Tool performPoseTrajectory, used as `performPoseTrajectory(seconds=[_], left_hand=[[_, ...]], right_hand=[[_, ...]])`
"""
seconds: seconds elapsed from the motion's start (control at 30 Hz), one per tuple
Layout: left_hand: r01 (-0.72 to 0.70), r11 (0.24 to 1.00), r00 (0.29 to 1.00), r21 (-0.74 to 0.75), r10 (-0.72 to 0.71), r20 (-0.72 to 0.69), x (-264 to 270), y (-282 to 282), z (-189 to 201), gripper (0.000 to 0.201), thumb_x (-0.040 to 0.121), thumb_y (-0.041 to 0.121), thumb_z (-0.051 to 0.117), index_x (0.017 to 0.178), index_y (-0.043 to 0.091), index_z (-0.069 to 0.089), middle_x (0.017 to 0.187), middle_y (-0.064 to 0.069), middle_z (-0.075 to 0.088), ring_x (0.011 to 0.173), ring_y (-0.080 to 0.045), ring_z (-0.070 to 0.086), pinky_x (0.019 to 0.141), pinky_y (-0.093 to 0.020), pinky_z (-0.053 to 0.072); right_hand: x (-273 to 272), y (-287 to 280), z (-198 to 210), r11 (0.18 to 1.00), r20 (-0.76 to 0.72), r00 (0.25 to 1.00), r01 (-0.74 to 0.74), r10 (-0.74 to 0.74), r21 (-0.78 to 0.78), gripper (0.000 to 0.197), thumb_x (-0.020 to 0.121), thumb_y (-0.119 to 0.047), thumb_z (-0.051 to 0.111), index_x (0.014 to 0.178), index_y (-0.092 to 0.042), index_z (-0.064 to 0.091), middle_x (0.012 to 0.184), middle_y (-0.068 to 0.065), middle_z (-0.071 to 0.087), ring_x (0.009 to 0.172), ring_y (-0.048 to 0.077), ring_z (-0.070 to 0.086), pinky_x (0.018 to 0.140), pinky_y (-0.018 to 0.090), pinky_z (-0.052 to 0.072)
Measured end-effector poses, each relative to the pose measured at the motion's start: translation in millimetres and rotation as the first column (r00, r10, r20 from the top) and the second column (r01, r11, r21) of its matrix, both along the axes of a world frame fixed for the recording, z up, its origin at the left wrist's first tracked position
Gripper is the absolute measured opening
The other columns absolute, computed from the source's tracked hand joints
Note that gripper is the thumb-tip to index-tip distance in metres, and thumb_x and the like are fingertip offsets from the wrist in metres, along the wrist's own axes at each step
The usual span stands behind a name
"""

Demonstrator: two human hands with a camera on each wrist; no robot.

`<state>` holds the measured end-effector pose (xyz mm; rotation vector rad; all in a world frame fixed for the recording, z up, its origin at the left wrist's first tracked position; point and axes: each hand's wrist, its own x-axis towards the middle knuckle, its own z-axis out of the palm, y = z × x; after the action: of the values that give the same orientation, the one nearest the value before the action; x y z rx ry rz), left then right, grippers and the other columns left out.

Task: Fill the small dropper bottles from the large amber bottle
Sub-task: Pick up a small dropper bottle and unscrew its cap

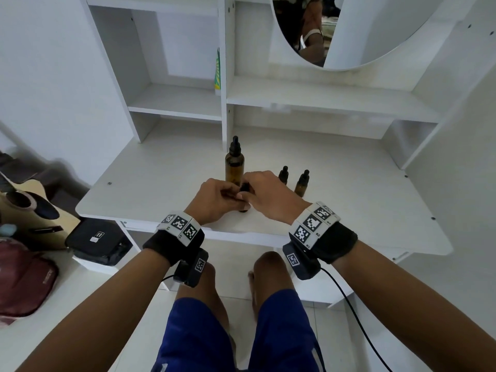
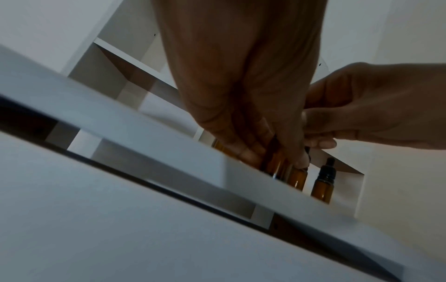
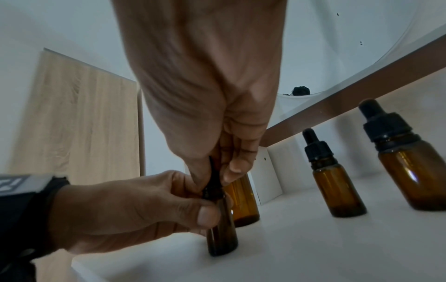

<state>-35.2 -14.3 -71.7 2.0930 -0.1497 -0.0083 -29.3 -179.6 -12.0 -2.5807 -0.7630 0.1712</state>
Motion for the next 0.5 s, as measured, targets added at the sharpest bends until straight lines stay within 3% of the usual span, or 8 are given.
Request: performPoseTrajectory(seconds=[0.1,0.17,0.23,0.33,0.4,0.5], left_hand=[[0.045,0.998,0.998,-0.034,-0.046,-0.030,0.2,0.6,2.2,0.022,0.069,0.013,0.086,0.090,0.013,0.078,0.083,0.001,0.077,0.082,-0.009,0.073,0.081,-0.017,0.053],[0.052,0.998,0.998,-0.040,-0.053,-0.038,-0.5,0.3,3.5,0.022,0.070,0.012,0.086,0.090,0.015,0.079,0.083,0.005,0.077,0.080,-0.003,0.072,0.077,-0.010,0.050],[0.046,0.998,0.998,-0.043,-0.048,-0.046,0.1,0.0,3.4,0.021,0.069,0.011,0.086,0.088,0.018,0.078,0.081,0.008,0.076,0.077,0.000,0.071,0.072,-0.006,0.047],[0.030,0.998,0.998,-0.051,-0.033,-0.057,0.8,0.3,1.7,0.020,0.069,0.014,0.086,0.088,0.014,0.079,0.081,0.005,0.076,0.074,-0.001,0.070,0.071,-0.008,0.047],[0.029,0.998,0.998,-0.047,-0.031,-0.059,1.2,1.2,1.0,0.024,0.068,0.016,0.087,0.090,0.013,0.079,0.083,0.002,0.077,0.077,-0.005,0.071,0.074,-0.013,0.050],[0.035,0.998,0.997,-0.061,-0.039,-0.071,1.4,1.4,1.5,0.022,0.069,0.013,0.086,0.090,0.013,0.079,0.082,0.004,0.077,0.078,-0.005,0.072,0.075,-0.012,0.051]], right_hand=[[3.1,-3.1,8.3,0.994,-0.022,0.995,-0.093,0.092,-0.049,0.010,0.094,-0.013,0.061,0.102,-0.012,0.067,0.099,-0.001,0.058,0.090,0.017,0.056,0.080,0.029,0.046],[3.1,-4.3,15.2,0.983,-0.024,0.987,-0.162,0.160,-0.091,0.024,0.092,0.001,0.057,0.107,-0.014,0.069,0.109,0.000,0.058,0.095,0.015,0.054,0.082,0.024,0.043],[2.0,-4.2,21.4,0.972,-0.030,0.983,-0.183,0.181,-0.144,0.032,0.090,0.005,0.054,0.111,-0.014,0.068,0.111,0.003,0.058,0.097,0.018,0.056,0.084,0.027,0.045],[1.3,-1.8,23.7,0.966,-0.017,0.989,-0.145,0.145,-0.214,0.022,0.092,-0.015,0.059,0.114,-0.015,0.061,0.105,0.002,0.054,0.094,0.021,0.055,0.082,0.033,0.047],[1.9,1.0,22.4,0.957,0.024,0.994,-0.092,0.103,-0.276,0.026,0.094,-0.033,0.059,0.110,-0.014,0.058,0.102,0.005,0.057,0.088,0.023,0.057,0.073,0.035,0.048],[1.2,4.6,23.3,0.939,0.005,0.998,-0.056,0.061,-0.339,0.025,0.099,-0.033,0.052,0.109,-0.011,0.054,0.098,0.008,0.056,0.076,0.022,0.054,0.061,0.031,0.038]])
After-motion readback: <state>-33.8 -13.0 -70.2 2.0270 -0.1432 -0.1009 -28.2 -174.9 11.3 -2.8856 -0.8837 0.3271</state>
